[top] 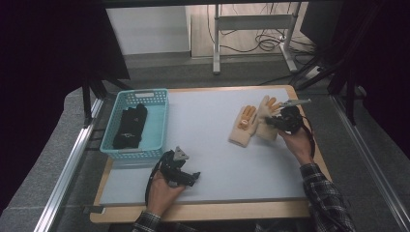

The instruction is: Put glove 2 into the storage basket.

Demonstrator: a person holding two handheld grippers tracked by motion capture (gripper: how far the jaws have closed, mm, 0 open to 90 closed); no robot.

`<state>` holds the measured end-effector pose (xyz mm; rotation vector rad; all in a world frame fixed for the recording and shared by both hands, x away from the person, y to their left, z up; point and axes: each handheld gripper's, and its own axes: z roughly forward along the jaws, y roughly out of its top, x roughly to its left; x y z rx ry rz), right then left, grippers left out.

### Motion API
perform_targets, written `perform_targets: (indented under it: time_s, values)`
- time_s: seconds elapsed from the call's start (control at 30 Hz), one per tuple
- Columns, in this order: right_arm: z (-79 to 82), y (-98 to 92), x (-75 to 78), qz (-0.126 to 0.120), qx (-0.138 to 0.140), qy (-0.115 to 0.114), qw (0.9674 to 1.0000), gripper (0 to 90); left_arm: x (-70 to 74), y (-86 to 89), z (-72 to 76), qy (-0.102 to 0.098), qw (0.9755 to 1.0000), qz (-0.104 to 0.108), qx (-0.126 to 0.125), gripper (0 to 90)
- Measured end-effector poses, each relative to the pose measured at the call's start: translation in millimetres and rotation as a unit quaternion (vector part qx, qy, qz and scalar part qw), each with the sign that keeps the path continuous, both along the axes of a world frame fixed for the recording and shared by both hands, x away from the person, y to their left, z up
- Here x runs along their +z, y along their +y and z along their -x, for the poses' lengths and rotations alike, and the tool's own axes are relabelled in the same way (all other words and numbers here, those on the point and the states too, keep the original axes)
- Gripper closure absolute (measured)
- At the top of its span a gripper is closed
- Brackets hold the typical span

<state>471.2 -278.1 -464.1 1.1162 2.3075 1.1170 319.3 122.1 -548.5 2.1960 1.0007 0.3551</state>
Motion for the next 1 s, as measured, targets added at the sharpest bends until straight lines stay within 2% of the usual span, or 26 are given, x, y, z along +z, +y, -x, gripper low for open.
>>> perform_targets:
  time_s: [0.3, 0.4, 0.63, 0.8, 1.0]
  values:
    - [44.3, 17.6, 12.3, -0.01, 0.047, -0.005, 0.9988, 81.2, 0.0, 0.0, 0.0, 0.0, 1.0, 0.0, 0.0, 0.0]
    - [61.0, 28.3, 14.5, -0.014, 0.067, -0.006, 0.9976, 81.0, 0.0, 0.0, 0.0, 0.0, 1.0, 0.0, 0.0, 0.0]
    - [96.4, 61.5, 12.8, -0.027, 0.109, 0.011, 0.9936, 80.1, -0.2, -0.2, 0.0, -0.002, 1.0, 0.001, 0.001, 0.0]
    - [113.8, 89.2, 0.4, -0.029, 0.136, 0.025, 0.9899, 79.8, -0.2, -0.2, 0.0, -0.002, 1.0, 0.001, 0.002, 0.0]
    - [122.9, 117.3, -27.7, -0.018, 0.153, 0.045, 0.9871, 79.3, -0.3, -0.2, 0.1, -0.001, 1.0, 0.002, 0.002, 0.0]
